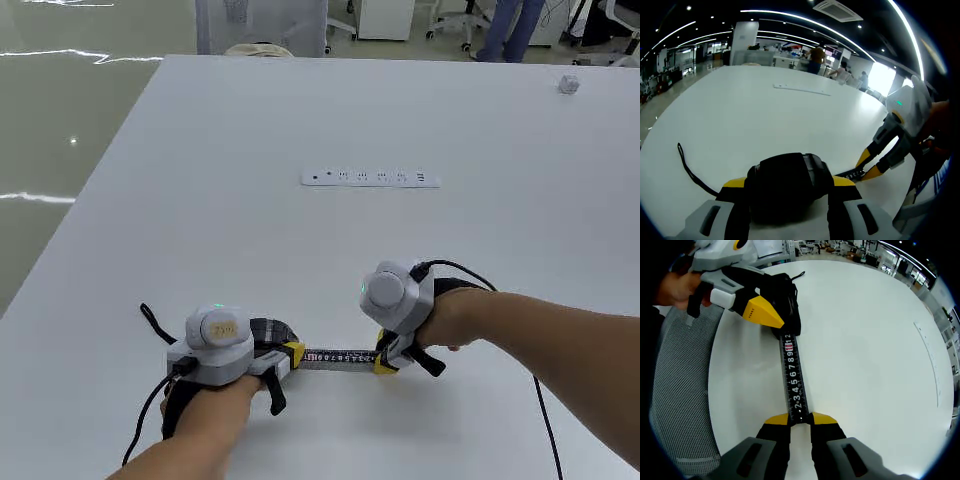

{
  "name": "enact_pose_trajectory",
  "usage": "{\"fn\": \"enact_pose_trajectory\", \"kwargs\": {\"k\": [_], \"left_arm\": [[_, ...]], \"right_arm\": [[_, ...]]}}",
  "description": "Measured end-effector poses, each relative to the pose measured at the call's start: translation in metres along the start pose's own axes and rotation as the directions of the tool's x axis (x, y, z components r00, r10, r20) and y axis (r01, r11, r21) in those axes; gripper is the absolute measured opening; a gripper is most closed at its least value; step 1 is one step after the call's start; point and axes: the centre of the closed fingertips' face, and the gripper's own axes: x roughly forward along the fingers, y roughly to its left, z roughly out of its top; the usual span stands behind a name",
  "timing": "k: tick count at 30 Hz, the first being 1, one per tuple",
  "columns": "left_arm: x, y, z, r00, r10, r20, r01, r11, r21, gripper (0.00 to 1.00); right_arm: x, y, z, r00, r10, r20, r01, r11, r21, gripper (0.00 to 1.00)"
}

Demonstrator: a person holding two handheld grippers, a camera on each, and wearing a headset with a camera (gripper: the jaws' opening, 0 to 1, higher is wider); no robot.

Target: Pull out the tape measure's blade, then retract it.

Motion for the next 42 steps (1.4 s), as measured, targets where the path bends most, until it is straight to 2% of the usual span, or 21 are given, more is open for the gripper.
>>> {"fn": "enact_pose_trajectory", "kwargs": {"k": [42], "left_arm": [[0.0,0.0,0.001,1.0,0.001,0.002,-0.001,1.0,0.0,0.59]], "right_arm": [[0.006,0.003,0.014,0.9998,0.016,0.015,-0.016,1.0,-0.013,0.15]]}}
